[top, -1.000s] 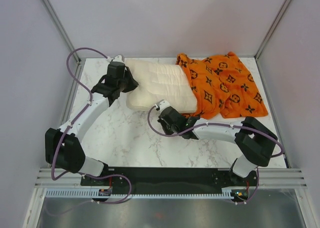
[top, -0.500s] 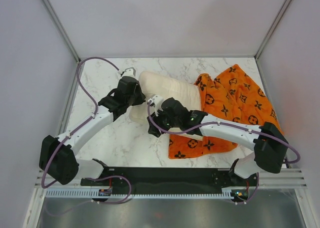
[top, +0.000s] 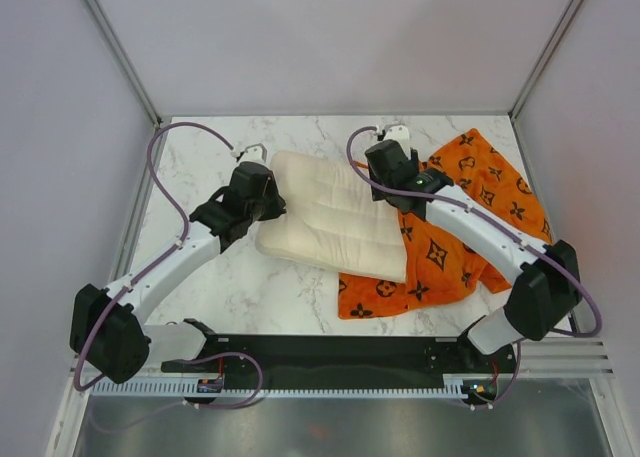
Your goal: Put the pillow into the pillowcase
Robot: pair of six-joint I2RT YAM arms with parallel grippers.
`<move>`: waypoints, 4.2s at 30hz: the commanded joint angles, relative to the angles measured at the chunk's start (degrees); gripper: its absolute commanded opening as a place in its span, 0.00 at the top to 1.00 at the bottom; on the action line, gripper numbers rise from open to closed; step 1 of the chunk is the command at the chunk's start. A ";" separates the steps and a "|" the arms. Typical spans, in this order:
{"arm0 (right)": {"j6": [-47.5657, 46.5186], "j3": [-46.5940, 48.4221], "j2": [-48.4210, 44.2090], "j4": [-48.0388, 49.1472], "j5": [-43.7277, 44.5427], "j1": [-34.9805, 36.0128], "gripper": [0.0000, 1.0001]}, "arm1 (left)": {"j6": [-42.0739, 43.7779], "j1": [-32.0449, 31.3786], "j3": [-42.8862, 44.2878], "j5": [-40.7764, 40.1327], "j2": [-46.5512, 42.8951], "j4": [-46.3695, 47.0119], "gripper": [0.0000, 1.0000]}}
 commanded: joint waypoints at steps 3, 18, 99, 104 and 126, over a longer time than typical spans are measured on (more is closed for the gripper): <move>2.79 -1.02 5.95 -7.31 9.64 -1.33 0.34 | 1.73 0.16 0.59 -2.36 -2.40 4.67 0.98; 2.53 12.12 11.48 -9.77 -0.89 5.86 1.00 | -0.56 -1.77 -0.82 2.30 -0.83 9.59 0.98; -9.70 -38.02 -32.62 59.05 22.38 23.37 1.00 | -12.86 7.21 -9.43 21.12 -6.20 12.93 0.00; -5.83 -39.16 -34.73 58.44 23.00 21.52 1.00 | -16.37 0.61 -6.88 14.79 6.70 20.30 0.00; -4.86 -40.22 -38.17 60.02 22.12 18.88 1.00 | -32.81 -12.67 8.67 1.69 44.35 32.88 0.31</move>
